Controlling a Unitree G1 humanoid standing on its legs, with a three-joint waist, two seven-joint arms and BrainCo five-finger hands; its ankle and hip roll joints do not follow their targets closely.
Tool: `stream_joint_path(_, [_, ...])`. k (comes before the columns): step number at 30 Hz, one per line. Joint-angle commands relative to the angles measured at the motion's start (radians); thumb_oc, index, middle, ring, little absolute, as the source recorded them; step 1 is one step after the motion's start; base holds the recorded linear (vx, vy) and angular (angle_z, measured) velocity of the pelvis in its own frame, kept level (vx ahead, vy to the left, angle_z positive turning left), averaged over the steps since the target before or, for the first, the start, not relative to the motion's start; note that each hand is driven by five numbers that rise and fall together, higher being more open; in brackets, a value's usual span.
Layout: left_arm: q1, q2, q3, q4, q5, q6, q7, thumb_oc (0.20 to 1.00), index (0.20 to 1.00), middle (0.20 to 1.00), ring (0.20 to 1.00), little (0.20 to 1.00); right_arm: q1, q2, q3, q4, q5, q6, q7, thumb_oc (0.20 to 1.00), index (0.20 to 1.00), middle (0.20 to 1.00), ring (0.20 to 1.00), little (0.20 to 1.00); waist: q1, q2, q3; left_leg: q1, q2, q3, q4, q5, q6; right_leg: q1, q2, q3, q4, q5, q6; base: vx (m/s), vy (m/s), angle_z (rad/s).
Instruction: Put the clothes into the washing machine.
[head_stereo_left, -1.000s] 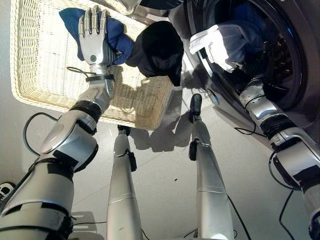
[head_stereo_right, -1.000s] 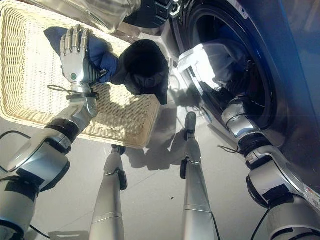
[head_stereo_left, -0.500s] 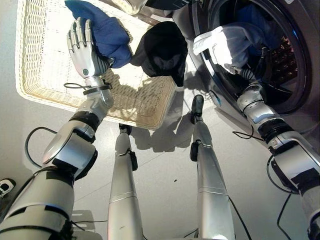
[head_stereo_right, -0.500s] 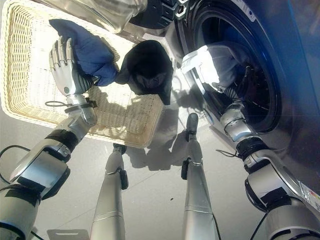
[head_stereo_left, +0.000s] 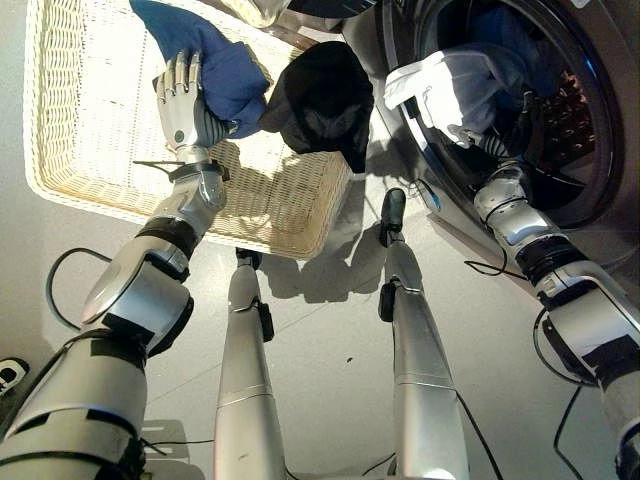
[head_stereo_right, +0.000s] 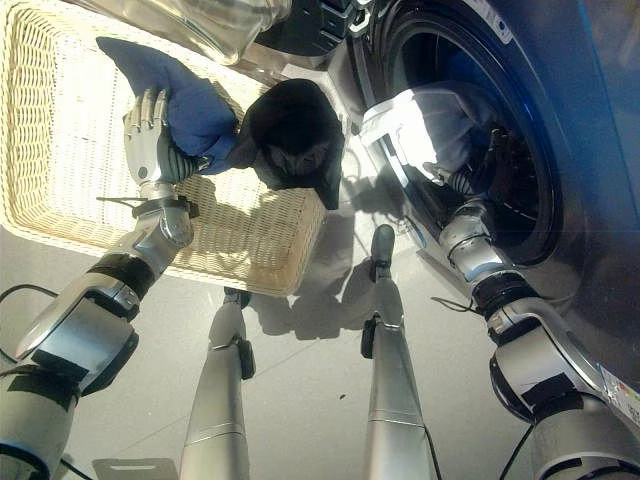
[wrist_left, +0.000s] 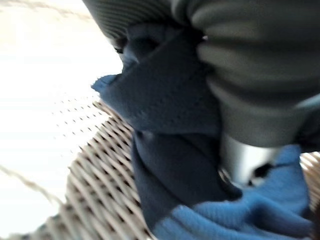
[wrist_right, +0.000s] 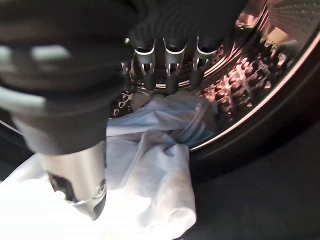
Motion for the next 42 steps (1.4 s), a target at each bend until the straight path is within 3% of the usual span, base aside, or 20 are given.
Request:
stream_joint_path(1, [-0.026, 0.021, -0.015, 0.011, -0.011, -0.05, -0.112, 0.2, 0.2, 0.2, 0.2, 0.2, -0.006, -0.041, -0.004, -0.06, -0.01, -0.03, 0.003, 1.0, 1.0, 1.0, 1.0, 1.0, -0.003, 0.014, -0.013, -0.019, -0.065, 0.013, 0.006, -0.005, 0.069, 0.002, 0.074, -0.038, 0.063, -0.043, 0.033, 0.0, 0.046, -0.02])
stream_joint_path(8, [-0.025, 0.019, -0.038, -0.019, -0.041, -0.042, -0.198, 0.2, 0.2, 0.2, 0.2, 0.2, 0.004, -0.047, -0.007, -0.123, -0.017, -0.018, 0.001, 1.0, 1.0, 1.0, 1.0, 1.0, -0.008, 0.02, -0.013, -0.021, -0.068, 0.021, 0.009, -0.007, 0.07, -0.004, 0.072, -0.033, 0.067, -0.045, 0.035, 0.0, 0.005, 0.0])
stream_joint_path(14, [0.0, 0.02, -0.014, -0.042, -0.092, -0.052, -0.207, 0.2, 0.2, 0.2, 0.2, 0.2, 0.031, -0.03, -0.025, -0.205, 0.108, -0.122, 0.102, 1.0, 1.0, 1.0, 1.0, 1.0, -0.009, 0.018, -0.013, -0.021, -0.064, 0.023, 0.002, -0.004, 0.067, -0.004, 0.069, -0.032, 0.059, -0.043, 0.035, 0.0, 0.0, 0.0])
stream_joint_path(16, [0.023, 0.024, 0.02, -0.068, -0.118, -0.069, -0.18, 0.2, 0.2, 0.2, 0.2, 0.2, 0.072, -0.011, -0.059, -0.258, 0.186, -0.167, 0.161, 1.0, 1.0, 1.0, 1.0, 1.0, -0.009, 0.014, -0.013, -0.019, -0.063, 0.024, 0.002, -0.004, 0.065, -0.002, 0.071, -0.031, 0.061, -0.046, 0.034, 0.0, 0.0, 0.0])
stream_joint_path(19, [0.092, 0.021, 0.118, -0.138, -0.197, -0.178, -0.068, 0.2, 0.2, 0.2, 0.2, 0.2, 0.171, 0.035, -0.13, -0.328, 0.313, -0.285, 0.264, 1.0, 1.0, 1.0, 1.0, 1.0, -0.006, 0.008, -0.013, -0.014, -0.06, 0.022, -0.004, -0.004, 0.063, 0.003, 0.072, -0.035, 0.06, -0.051, 0.033, 0.0, -0.011, 0.0])
stream_joint_path(21, [0.107, 0.019, 0.137, -0.158, -0.213, -0.198, -0.047, 0.2, 0.2, 0.2, 0.2, 0.2, 0.19, 0.045, -0.143, -0.344, 0.325, -0.299, 0.278, 1.0, 1.0, 1.0, 1.0, 1.0, -0.004, 0.008, -0.013, -0.013, -0.06, 0.02, -0.006, -0.004, 0.063, 0.004, 0.071, -0.036, 0.059, -0.052, 0.033, -0.01, -0.02, 0.0])
stream_joint_path(23, [0.196, 0.0, 0.227, -0.271, -0.21, -0.265, 0.079, 0.2, 0.2, 0.2, 0.2, 0.2, 0.276, 0.088, -0.209, -0.431, 0.357, -0.349, 0.316, 1.0, 1.0, 1.0, 1.0, 1.0, 0.007, 0.008, -0.013, -0.008, -0.063, 0.01, -0.016, -0.003, 0.063, 0.012, 0.069, -0.043, 0.056, -0.054, 0.033, -0.02, -0.053, -0.01])
stream_joint_path(25, [0.206, -0.003, 0.237, -0.284, -0.204, -0.268, 0.091, 0.2, 0.2, 0.2, 0.2, 0.2, 0.282, 0.091, -0.214, -0.441, 0.356, -0.35, 0.317, 1.0, 1.0, 1.0, 1.0, 1.0, 0.008, 0.007, -0.013, -0.007, -0.063, 0.009, -0.018, -0.003, 0.064, 0.013, 0.069, -0.044, 0.055, -0.054, 0.033, -0.01, -0.033, 0.0])
stream_joint_path(26, [0.288, -0.033, 0.313, -0.399, -0.19, -0.307, 0.209, 0.2, 0.2, 0.2, 0.2, 0.2, 0.341, 0.13, -0.267, -0.536, 0.344, -0.369, 0.325, 1.0, 1.0, 1.0, 1.0, 1.0, 0.019, 0.007, -0.013, -0.004, -0.069, -0.003, -0.03, -0.004, 0.067, 0.016, 0.069, -0.049, 0.052, -0.055, 0.036, -0.02, -0.087, 0.02])
stream_joint_path(29, [0.363, -0.068, 0.369, -0.504, -0.131, -0.352, 0.308, 0.2, 0.2, 0.2, 0.2, 0.2, 0.389, 0.171, -0.302, -0.646, 0.356, -0.348, 0.373, 1.0, 1.0, 1.0, 1.0, 1.0, 0.032, 0.009, -0.013, -0.004, -0.077, -0.015, -0.036, -0.005, 0.072, 0.019, 0.064, -0.058, 0.048, -0.053, 0.037, -0.01, -0.047, 0.01])
stream_joint_path(31, [0.386, -0.081, 0.385, -0.544, -0.084, -0.344, 0.336, 0.2, 0.2, 0.2, 0.2, 0.2, 0.404, 0.185, -0.308, -0.69, 0.357, -0.33, 0.397, 1.0, 1.0, 1.0, 1.0, 1.0, 0.036, 0.009, -0.013, -0.005, -0.08, -0.018, -0.036, -0.006, 0.074, 0.019, 0.062, -0.061, 0.048, -0.053, 0.038, -0.01, -0.042, 0.01])
stream_joint_path(35, [0.453, -0.116, 0.428, -0.688, 0.091, -0.354, 0.416, 0.2, 0.2, 0.2, 0.2, 0.2, 0.448, 0.221, -0.311, -0.817, 0.429, -0.266, 0.558, 1.0, 1.0, 1.0, 1.0, 1.0, 0.048, 0.007, -0.013, -0.001, -0.084, -0.026, -0.042, -0.001, 0.079, 0.026, 0.054, -0.074, 0.043, -0.047, 0.038, -0.01, -0.037, 0.02])
stream_joint_path(42, [0.478, -0.082, 0.408, -0.889, 0.291, -0.359, 0.356, 0.2, 0.2, 0.2, 0.2, 0.2, 0.463, 0.202, -0.287, -0.964, 0.541, -0.151, 0.732, 1.0, 1.0, 1.0, 1.0, 1.0, 0.062, 0.008, -0.013, 0.009, -0.088, -0.031, -0.045, 0.011, 0.082, 0.04, 0.041, -0.091, 0.042, -0.036, 0.043, 0.0, -0.012, 0.02])
